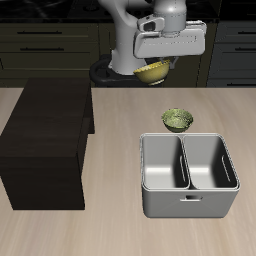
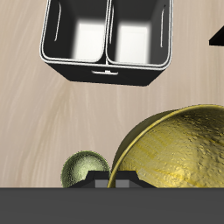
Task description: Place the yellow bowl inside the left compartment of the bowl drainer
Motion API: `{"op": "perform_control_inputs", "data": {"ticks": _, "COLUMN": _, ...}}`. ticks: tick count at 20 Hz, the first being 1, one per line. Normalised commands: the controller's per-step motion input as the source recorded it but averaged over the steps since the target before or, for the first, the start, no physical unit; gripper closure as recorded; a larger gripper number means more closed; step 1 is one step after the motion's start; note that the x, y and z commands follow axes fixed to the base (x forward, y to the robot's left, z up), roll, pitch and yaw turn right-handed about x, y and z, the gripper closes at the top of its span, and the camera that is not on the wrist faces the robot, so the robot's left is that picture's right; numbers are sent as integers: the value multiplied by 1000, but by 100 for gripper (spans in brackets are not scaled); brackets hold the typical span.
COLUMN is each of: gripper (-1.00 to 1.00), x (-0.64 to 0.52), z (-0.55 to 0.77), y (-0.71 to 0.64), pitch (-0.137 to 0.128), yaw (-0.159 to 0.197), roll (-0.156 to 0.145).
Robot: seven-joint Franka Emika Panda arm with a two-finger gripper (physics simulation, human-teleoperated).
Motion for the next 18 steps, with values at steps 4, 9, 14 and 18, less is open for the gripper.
{"op": "perform_control_inputs", "data": {"ticks": 4, "gripper": 100, "x": 375, "z": 170, "y": 221, "pitch": 14, "yaw": 11, "roll": -25}}
{"op": "perform_control_inputs", "data": {"ticks": 9, "gripper": 100, "x": 372, "z": 107, "y": 212, "pitch": 24, "yaw": 12, "roll": -26}}
{"op": "perform_control_inputs", "data": {"ticks": 14, "gripper": 100, "x": 367, "z": 50, "y": 240, "pitch": 29, "yaw": 23, "roll": -9}}
{"op": "perform_control_inputs", "data": {"ticks": 18, "gripper": 100, "x": 384, "z": 11, "y": 208, "pitch": 37, "yaw": -8, "roll": 5}}
